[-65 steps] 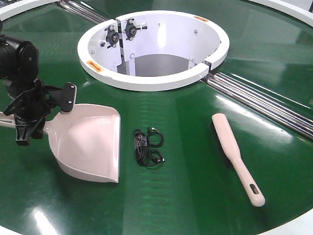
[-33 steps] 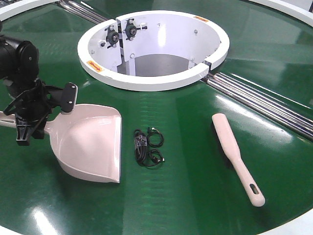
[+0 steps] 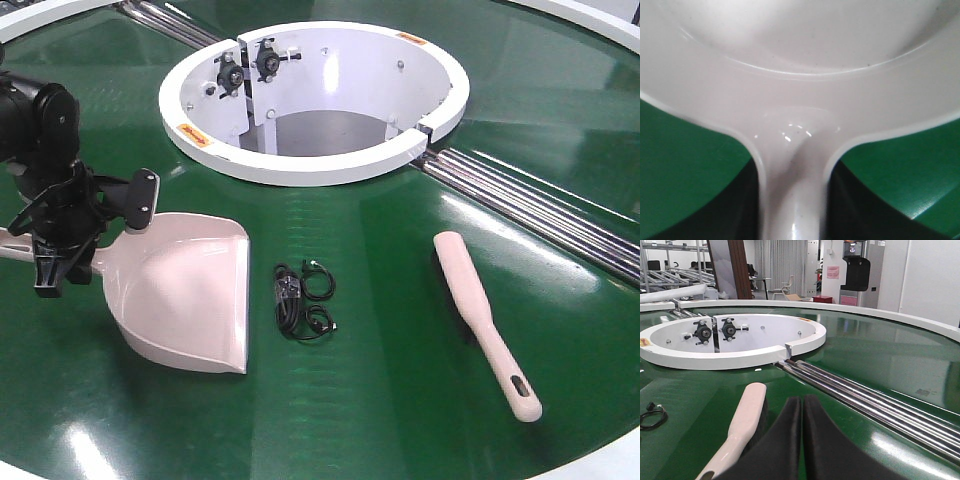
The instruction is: Clean and inspect green conveyor with broom and dustpan
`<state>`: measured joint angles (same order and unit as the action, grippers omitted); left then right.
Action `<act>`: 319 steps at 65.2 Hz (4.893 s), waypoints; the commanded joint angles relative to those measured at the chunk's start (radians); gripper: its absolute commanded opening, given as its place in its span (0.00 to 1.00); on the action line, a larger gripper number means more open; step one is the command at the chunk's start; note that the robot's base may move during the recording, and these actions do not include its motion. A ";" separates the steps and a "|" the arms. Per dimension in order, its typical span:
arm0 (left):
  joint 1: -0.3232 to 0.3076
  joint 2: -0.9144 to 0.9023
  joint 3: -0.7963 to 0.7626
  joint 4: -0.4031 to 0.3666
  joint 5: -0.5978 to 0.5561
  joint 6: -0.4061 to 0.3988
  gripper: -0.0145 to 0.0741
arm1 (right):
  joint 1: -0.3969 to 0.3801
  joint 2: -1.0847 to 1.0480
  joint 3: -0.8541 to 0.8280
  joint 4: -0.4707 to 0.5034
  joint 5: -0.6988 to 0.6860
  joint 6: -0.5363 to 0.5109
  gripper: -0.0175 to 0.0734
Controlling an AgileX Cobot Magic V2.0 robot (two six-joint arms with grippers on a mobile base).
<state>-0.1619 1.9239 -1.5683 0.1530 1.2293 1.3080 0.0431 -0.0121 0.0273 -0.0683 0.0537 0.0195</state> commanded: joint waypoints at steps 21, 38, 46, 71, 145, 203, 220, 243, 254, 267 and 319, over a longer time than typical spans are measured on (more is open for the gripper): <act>-0.011 -0.048 -0.030 -0.046 0.018 -0.004 0.17 | -0.007 -0.010 0.004 -0.007 -0.071 -0.010 0.18; -0.011 -0.048 -0.030 -0.046 0.018 -0.004 0.17 | -0.007 -0.010 0.003 -0.007 -0.071 -0.010 0.18; -0.011 -0.048 -0.030 -0.046 0.018 -0.004 0.17 | -0.007 -0.010 0.003 -0.007 -0.071 -0.010 0.18; -0.011 -0.048 -0.030 -0.046 0.018 -0.004 0.17 | -0.007 -0.010 -0.045 0.001 -0.179 0.061 0.18; -0.011 -0.048 -0.030 -0.046 0.018 -0.004 0.17 | -0.007 0.801 -0.678 0.103 0.568 0.078 0.28; -0.011 -0.048 -0.030 -0.046 0.018 -0.004 0.17 | 0.249 1.382 -1.054 0.005 0.811 0.204 0.70; -0.011 -0.048 -0.030 -0.046 0.018 -0.004 0.17 | 0.249 1.524 -1.125 0.031 0.841 0.170 0.70; -0.011 -0.048 -0.030 -0.046 0.018 -0.004 0.17 | 0.249 1.691 -1.187 0.030 0.911 0.159 0.70; -0.011 -0.048 -0.030 -0.046 0.018 -0.004 0.17 | 0.249 1.751 -1.211 0.016 0.942 0.159 0.64; -0.011 -0.048 -0.030 -0.046 0.018 -0.004 0.17 | 0.249 1.763 -1.215 0.009 0.926 0.159 0.41; -0.011 -0.048 -0.030 -0.046 0.018 -0.004 0.17 | 0.403 1.825 -1.399 0.055 1.063 0.262 0.19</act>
<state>-0.1638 1.9239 -1.5683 0.1357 1.2293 1.3080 0.4448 1.8302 -1.3419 -0.0080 1.1113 0.2309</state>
